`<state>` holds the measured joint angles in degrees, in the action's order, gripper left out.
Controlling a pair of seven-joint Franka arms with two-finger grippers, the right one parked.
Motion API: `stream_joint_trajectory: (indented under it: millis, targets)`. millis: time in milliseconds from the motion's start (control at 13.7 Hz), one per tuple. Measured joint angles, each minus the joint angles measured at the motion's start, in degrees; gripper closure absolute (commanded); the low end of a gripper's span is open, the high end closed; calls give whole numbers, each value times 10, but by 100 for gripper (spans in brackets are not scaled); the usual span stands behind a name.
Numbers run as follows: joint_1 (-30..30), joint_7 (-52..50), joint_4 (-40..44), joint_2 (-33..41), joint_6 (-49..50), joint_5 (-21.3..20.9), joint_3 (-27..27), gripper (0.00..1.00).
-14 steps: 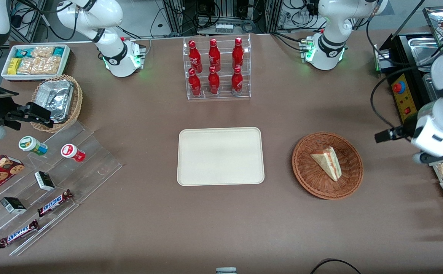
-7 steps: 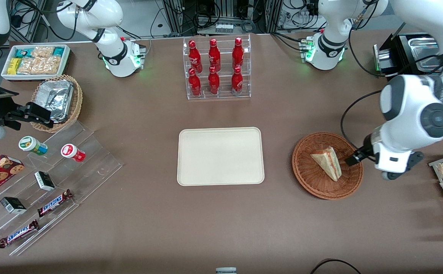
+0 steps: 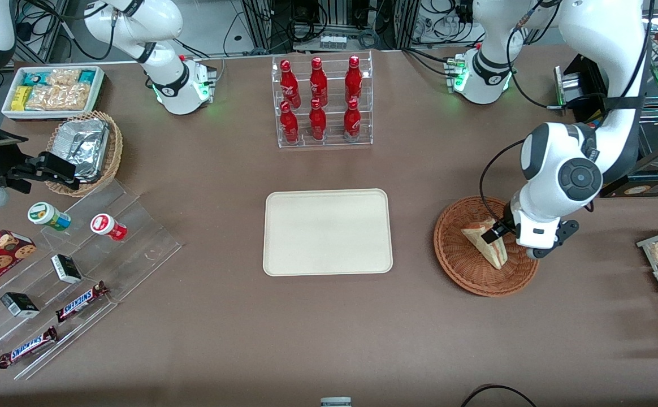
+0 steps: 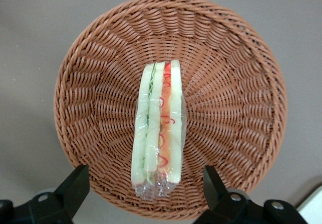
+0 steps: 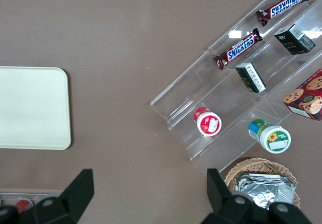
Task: Place sandwich from basket to tray
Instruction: 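Move the open left gripper down over the wrapped sandwich in the basket, then close the left gripper on the sandwich's wrapped end and lift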
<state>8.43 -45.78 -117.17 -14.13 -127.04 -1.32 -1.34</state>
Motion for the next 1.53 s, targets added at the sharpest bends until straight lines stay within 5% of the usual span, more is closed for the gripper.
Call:
stream_joint_trajectory:
  millis: [1022,1314,1533]
  targets:
    - [10,-10,-78,1,-105,0,0,1]
    - [20,-26,-80,-8,-113,0,0,30]
    - [19,-26,-80,-9,-113,-9,2,62]
